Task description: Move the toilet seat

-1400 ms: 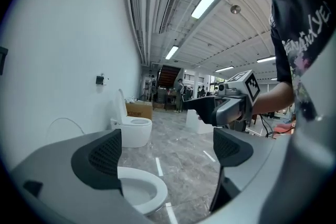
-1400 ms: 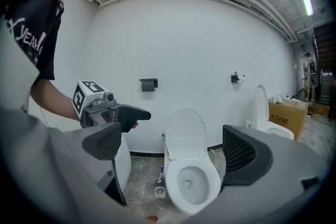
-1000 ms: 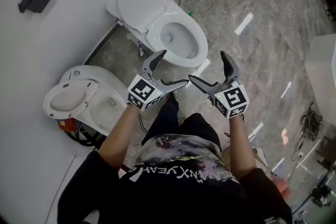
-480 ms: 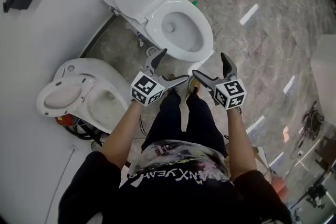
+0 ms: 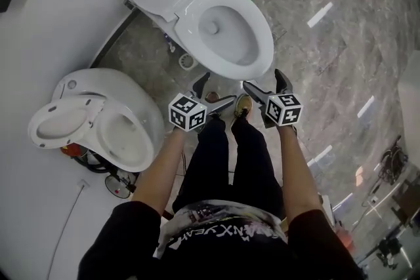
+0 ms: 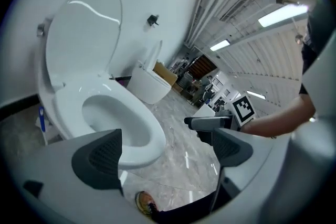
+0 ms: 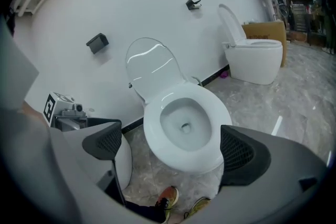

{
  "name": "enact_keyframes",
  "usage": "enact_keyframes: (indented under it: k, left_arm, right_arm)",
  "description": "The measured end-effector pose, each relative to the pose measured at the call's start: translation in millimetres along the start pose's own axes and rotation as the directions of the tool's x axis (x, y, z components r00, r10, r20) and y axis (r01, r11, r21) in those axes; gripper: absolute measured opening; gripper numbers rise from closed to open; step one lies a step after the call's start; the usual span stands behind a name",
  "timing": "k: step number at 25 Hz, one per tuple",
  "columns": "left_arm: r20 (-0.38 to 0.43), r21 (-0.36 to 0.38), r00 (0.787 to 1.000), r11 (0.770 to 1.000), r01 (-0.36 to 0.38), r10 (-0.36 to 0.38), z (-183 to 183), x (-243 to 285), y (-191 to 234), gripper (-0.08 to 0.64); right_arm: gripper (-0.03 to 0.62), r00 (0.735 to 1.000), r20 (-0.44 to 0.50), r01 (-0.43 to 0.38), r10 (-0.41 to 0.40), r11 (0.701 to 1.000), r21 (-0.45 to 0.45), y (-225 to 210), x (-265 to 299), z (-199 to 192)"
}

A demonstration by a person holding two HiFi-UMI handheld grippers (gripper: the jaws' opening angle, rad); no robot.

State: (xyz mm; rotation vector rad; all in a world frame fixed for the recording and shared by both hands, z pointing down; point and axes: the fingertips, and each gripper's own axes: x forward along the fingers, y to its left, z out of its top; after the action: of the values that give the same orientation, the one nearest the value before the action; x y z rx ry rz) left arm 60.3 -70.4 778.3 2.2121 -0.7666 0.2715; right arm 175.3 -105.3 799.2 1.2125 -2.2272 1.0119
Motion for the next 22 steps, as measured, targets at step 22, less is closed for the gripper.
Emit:
enact_keyframes:
  k: [22]
  left_arm:
    - [0.204,-0.701,0.962,0.713,0.012,0.184,-104,94,124,0.523]
  right_arm:
    - [0.460,0.996,0.067,0.002,-0.054,0.795,0.607,-103,90,-98]
